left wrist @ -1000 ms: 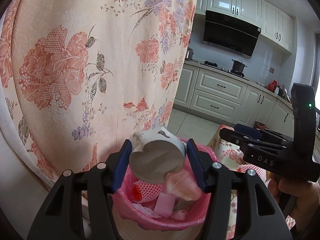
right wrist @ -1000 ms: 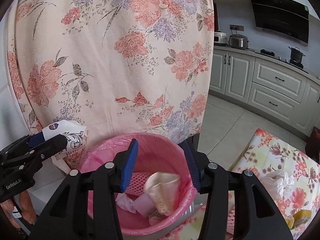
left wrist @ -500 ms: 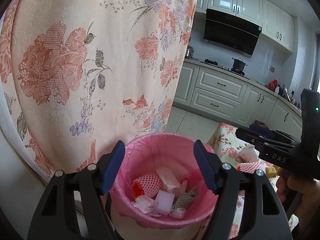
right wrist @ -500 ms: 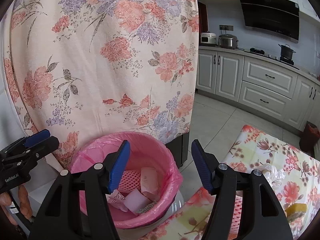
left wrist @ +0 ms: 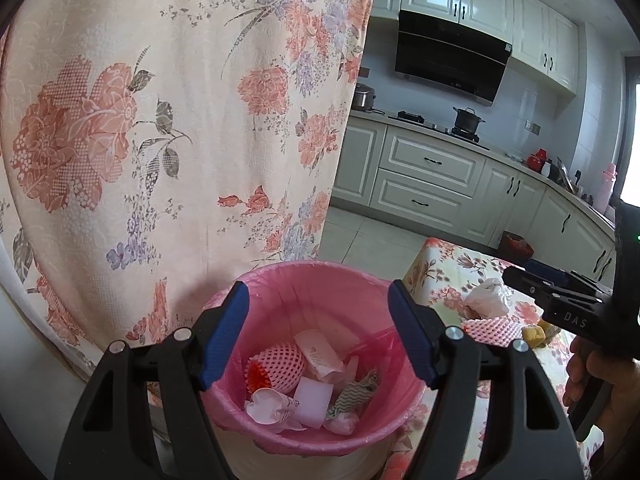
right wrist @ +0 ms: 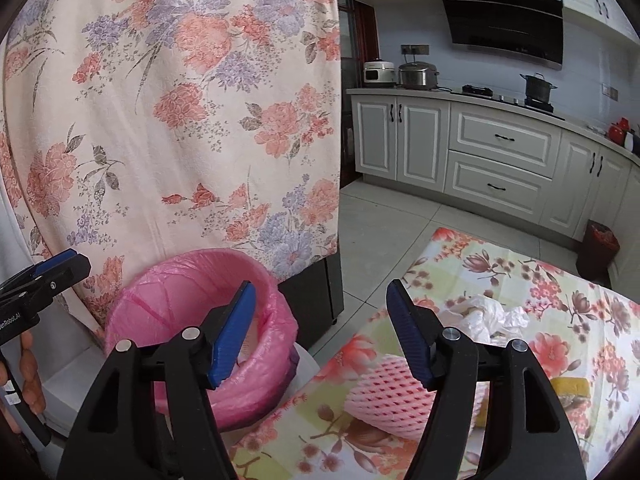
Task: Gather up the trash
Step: 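Move both grippers back over the table toward the other pink foam net, then grasp the pink foam net with the left gripper, then grasp a yellow sponge with the right gripper while the left gripper lifts the foam net, then carry the foam net with the left gripper and sponge with the right gripper to the wastebasket, then open the left gripper to drop the net while the right gripper drops the sponge into the basket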
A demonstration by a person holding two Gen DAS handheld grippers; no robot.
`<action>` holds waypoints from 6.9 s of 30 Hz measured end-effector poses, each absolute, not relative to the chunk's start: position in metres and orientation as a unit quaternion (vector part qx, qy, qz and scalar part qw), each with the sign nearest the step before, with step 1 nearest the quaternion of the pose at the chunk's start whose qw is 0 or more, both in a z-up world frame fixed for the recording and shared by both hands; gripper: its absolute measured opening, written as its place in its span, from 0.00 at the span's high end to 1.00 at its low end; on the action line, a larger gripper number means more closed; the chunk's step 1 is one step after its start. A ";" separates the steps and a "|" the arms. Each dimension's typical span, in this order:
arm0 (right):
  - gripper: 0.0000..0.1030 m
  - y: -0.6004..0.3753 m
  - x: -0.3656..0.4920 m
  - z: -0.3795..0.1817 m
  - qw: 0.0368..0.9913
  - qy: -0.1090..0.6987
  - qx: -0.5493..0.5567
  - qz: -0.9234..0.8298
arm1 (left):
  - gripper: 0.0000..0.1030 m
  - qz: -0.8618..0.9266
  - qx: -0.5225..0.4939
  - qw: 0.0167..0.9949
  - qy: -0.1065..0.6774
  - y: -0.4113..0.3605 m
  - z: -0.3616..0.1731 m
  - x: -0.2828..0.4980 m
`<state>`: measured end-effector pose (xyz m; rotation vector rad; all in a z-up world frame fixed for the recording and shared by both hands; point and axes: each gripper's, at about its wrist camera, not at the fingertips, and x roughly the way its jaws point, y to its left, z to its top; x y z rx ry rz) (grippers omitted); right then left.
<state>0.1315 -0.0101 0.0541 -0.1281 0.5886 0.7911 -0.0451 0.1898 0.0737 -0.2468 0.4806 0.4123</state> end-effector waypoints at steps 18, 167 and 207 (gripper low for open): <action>0.36 -0.127 0.165 0.038 0.910 0.294 -0.024 0.291 | 0.31 0.154 -0.088 0.953 0.247 0.131 0.071 -0.001; 0.43 -0.053 0.145 0.046 0.895 0.296 -0.057 0.330 | 0.63 0.160 -0.130 0.932 0.297 0.170 0.054 0.019; 0.39 0.091 0.099 0.066 0.839 0.282 -0.087 0.457 | 0.35 0.256 -0.178 0.910 0.273 0.247 0.049 -0.042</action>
